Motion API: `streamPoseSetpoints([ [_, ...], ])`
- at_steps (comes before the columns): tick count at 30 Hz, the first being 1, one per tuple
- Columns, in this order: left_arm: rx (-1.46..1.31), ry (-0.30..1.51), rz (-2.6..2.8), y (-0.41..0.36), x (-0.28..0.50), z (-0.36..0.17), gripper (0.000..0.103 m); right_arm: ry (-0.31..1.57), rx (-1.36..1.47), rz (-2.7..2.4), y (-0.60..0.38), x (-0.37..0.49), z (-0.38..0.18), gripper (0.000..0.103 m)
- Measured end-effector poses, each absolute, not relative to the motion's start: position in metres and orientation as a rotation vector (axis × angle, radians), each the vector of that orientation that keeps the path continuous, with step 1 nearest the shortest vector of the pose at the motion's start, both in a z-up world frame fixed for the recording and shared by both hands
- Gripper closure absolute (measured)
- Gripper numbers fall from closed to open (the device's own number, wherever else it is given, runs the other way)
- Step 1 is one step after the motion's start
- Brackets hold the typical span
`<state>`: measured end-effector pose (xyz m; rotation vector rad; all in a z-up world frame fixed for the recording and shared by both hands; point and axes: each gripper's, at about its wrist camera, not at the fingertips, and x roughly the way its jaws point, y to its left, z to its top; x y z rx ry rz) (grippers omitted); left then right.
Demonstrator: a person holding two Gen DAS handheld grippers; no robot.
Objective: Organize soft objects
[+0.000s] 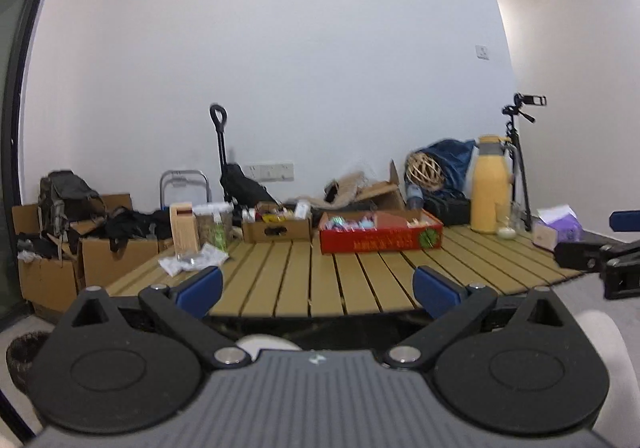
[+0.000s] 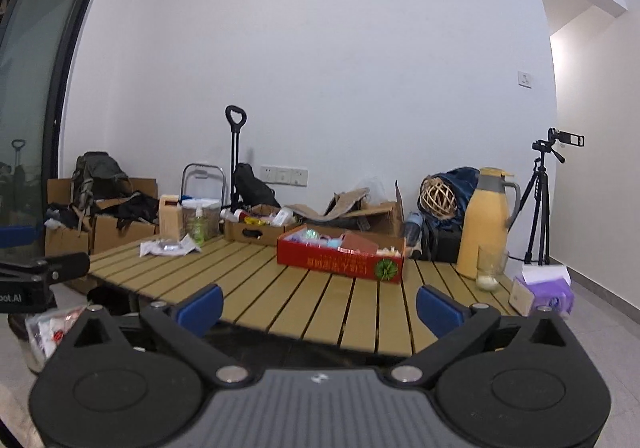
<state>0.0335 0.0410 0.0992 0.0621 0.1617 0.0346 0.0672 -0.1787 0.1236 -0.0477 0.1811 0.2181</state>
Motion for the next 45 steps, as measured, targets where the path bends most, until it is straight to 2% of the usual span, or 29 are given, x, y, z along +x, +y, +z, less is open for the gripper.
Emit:
streamPoseSetpoints([
  [12,0.028,0.179,0.042,0.047,-0.017,0.086,0.000,0.185,-0.023,0.257,-0.161,-0.015,0.087,0.000],
  [45,0.034,0.162,0.042,0.049,-0.017,0.086,0.000,0.196,-0.004,0.262,-0.163,-0.010,0.084,0.000],
])
